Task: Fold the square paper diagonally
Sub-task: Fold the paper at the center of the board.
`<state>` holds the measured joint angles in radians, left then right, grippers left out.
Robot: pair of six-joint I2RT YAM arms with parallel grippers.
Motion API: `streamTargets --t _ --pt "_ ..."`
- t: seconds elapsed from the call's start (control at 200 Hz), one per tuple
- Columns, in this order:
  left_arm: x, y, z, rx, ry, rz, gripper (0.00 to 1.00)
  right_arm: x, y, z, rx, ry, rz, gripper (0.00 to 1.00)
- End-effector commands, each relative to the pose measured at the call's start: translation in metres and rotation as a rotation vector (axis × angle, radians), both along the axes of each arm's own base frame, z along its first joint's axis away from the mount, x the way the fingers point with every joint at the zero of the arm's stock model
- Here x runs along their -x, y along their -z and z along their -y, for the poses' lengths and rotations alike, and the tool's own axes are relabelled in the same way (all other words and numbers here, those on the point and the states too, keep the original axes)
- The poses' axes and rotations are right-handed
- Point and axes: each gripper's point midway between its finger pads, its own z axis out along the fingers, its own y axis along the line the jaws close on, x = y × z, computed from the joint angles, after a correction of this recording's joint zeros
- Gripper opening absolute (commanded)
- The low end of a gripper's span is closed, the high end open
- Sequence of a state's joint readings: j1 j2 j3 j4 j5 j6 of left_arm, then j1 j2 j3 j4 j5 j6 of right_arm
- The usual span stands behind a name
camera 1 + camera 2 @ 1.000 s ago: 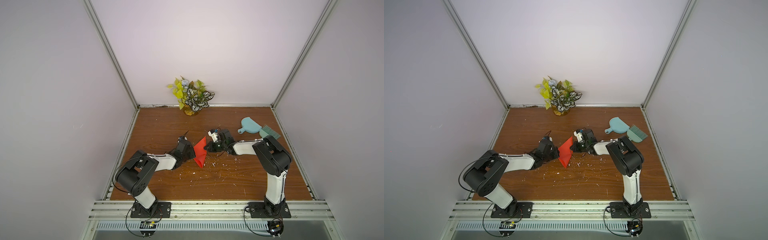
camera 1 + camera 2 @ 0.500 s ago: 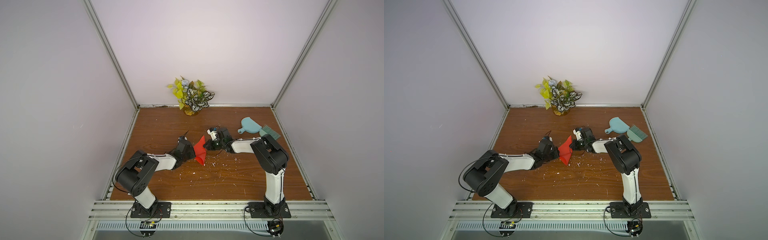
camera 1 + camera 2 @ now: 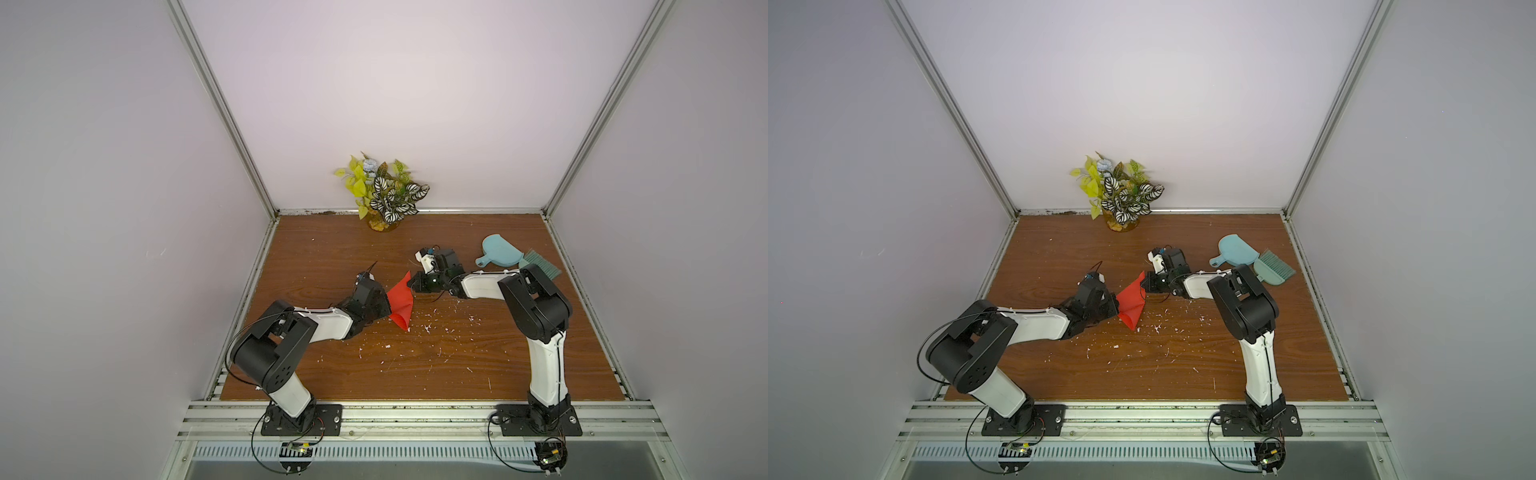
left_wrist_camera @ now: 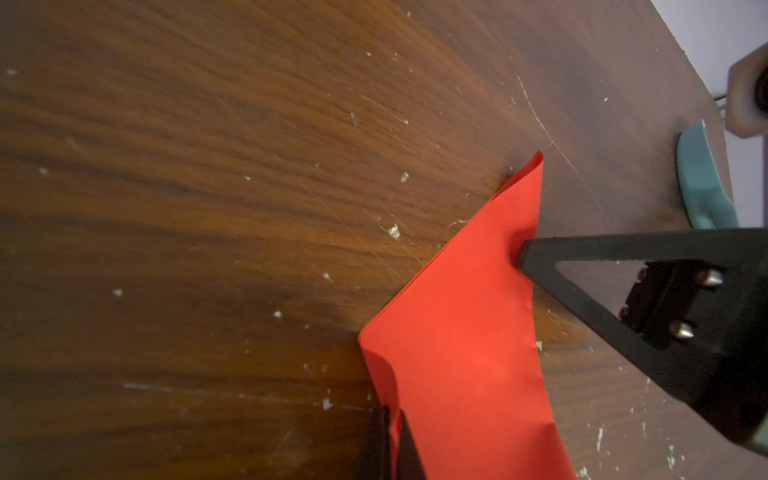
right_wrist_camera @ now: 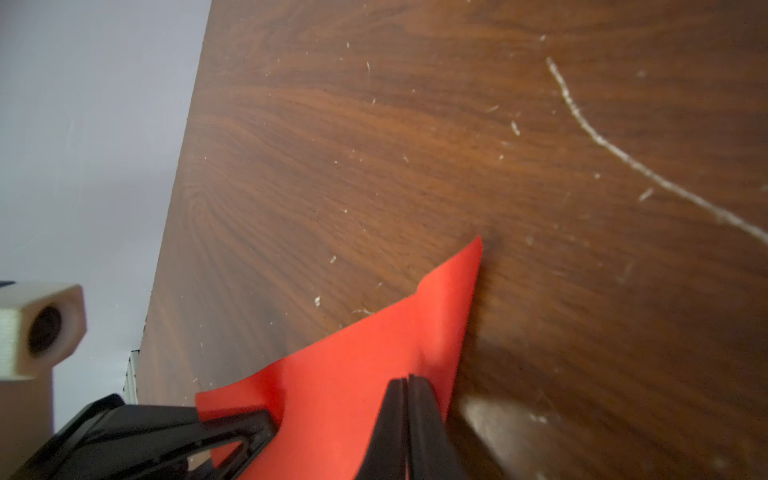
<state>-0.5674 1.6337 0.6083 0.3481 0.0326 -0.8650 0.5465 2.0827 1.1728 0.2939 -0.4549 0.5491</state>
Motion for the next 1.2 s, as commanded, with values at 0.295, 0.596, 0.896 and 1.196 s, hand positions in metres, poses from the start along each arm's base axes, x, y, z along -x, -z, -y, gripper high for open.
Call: streamTargets --t 0.295,0.596,0.896,1.196 --pt "0.005 0.008 -0.003 -0.010 -0.003 -0.022 0.01 -0.029 0.003 0.009 0.020 0.029 0.011 0.08" --pt "0.004 0.008 -0.003 -0.013 -0.005 -0.021 0.01 -0.045 0.007 0.014 0.023 0.057 0.005 0.08" --pt "0.004 0.007 -0.003 -0.010 -0.007 -0.021 0.01 -0.060 0.006 0.021 0.014 0.085 0.012 0.08" --pt "0.002 0.004 -0.003 -0.002 -0.023 -0.014 0.01 -0.079 -0.039 0.033 0.005 0.094 0.092 0.10"
